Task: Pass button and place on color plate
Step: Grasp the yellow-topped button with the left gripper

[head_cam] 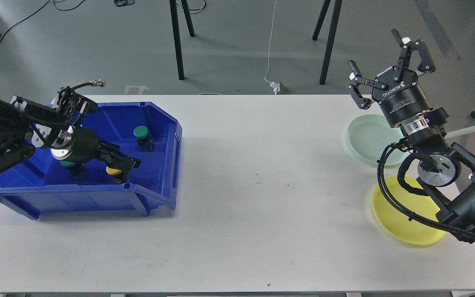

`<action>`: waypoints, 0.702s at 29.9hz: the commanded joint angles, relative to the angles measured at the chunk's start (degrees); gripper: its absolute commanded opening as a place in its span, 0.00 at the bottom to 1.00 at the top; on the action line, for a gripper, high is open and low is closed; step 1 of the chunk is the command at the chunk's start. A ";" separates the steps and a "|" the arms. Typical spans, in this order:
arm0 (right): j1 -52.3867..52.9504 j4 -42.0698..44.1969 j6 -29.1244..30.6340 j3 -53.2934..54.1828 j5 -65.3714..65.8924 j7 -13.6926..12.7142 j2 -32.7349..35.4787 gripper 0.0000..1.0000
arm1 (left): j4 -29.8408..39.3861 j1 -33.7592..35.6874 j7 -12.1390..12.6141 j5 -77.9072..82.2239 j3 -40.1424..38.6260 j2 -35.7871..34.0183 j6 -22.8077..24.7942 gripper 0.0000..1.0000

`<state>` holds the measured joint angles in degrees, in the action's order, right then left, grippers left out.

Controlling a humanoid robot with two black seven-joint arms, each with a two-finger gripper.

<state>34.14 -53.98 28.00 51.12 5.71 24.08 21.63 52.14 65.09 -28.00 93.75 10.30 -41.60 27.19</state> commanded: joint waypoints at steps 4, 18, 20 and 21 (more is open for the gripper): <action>-0.48 -0.07 0.00 0.03 0.00 0.00 -0.01 0.99 | -1.42 -1.10 0.00 0.12 -0.01 0.11 -0.91 0.85; -0.83 -0.16 0.00 0.03 0.00 0.79 -0.01 0.99 | -5.55 -2.86 0.00 0.12 -0.01 2.05 -2.14 0.85; -0.83 -0.16 0.00 0.03 0.00 0.79 -0.01 0.99 | -5.82 -3.73 0.00 0.12 -0.01 2.22 -2.23 0.85; -0.83 -0.16 0.00 0.03 0.00 0.79 -0.01 0.99 | -6.25 -4.09 0.00 0.12 -0.01 2.22 -2.32 0.85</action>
<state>33.34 -54.15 28.00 51.15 5.71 24.87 21.63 46.54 61.90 -28.00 93.87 10.27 -39.53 25.05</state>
